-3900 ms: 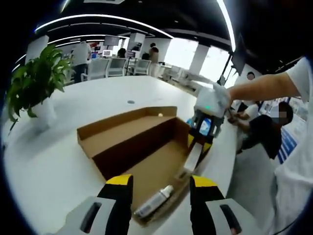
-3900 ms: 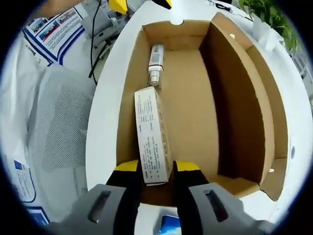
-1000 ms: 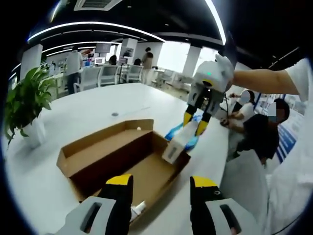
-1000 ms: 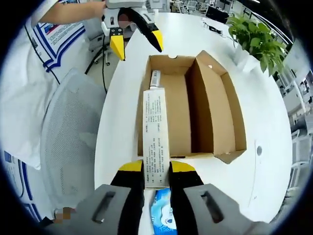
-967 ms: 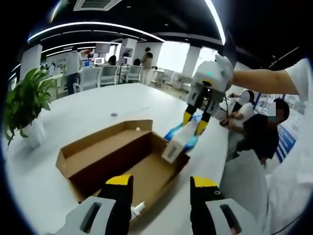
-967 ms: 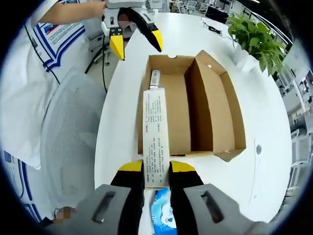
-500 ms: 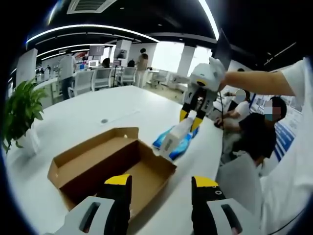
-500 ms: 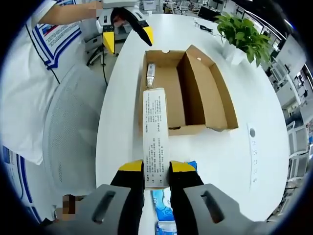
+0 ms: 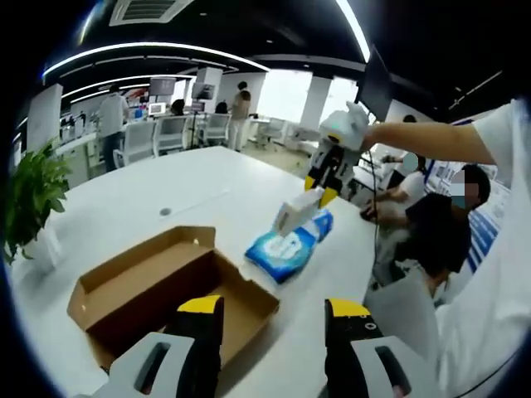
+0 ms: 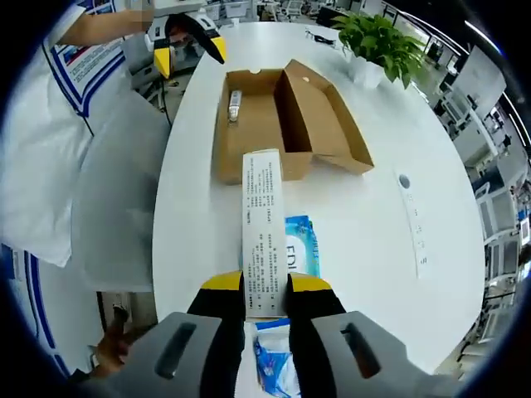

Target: Operate the shoe box by opening the lid, removing the specified soft item, and placing it in the target area until the item is outside and the box remains undamaged.

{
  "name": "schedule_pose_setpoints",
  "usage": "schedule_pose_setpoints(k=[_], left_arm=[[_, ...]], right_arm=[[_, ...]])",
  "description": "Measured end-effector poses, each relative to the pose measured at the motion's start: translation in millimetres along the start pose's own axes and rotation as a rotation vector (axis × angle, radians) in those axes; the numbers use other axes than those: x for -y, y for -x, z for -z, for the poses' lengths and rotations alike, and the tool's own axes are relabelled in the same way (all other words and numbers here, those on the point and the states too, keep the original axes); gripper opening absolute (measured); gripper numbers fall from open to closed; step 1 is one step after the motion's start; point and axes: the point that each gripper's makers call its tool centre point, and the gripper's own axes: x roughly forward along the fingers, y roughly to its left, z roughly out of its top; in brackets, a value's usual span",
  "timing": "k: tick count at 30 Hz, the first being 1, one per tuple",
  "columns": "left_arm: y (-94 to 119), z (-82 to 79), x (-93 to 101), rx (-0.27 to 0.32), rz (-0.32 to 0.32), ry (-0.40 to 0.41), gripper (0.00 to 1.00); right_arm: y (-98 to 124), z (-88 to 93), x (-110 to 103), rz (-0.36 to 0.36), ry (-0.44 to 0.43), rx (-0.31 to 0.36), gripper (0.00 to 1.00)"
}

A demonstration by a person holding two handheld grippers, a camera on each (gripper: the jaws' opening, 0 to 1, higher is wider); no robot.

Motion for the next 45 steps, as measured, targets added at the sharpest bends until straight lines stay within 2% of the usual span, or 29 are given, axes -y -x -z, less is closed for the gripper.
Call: schedule_pose_setpoints(k=[8,14,16,28,45], left_arm=[[-29.2,-18.9,15.4,0.004,0.005,-0.001,0.49],[-46.7,-26.0,24.0,-0.009,0.0,-0.004,0.49],[-52.2,-28.6,25.8,-0.011,-0.003,-0.002,0.49],[-83.7,-45.2,30.5,-0.02,-0.016,0.021,0.49],[-110.5,-49.7,28.8,-0.047,-0.021,0.049,0.49]], right_arm=[[8.6,31.9,-0.4,-0.004,-0.023,0.001,0.16],[12.9,59.9,14.7,-0.007,-0.03,0.0,0.16],[16.4,76.6,23.7,-0.009,-0.028,-0.004,0.16],[15.2,142.1,69.0,-0.013,-0.081,-0.035,0.16],[9.4,179.1,93.2,-0.026,-0.071,-0.054,0.16]])
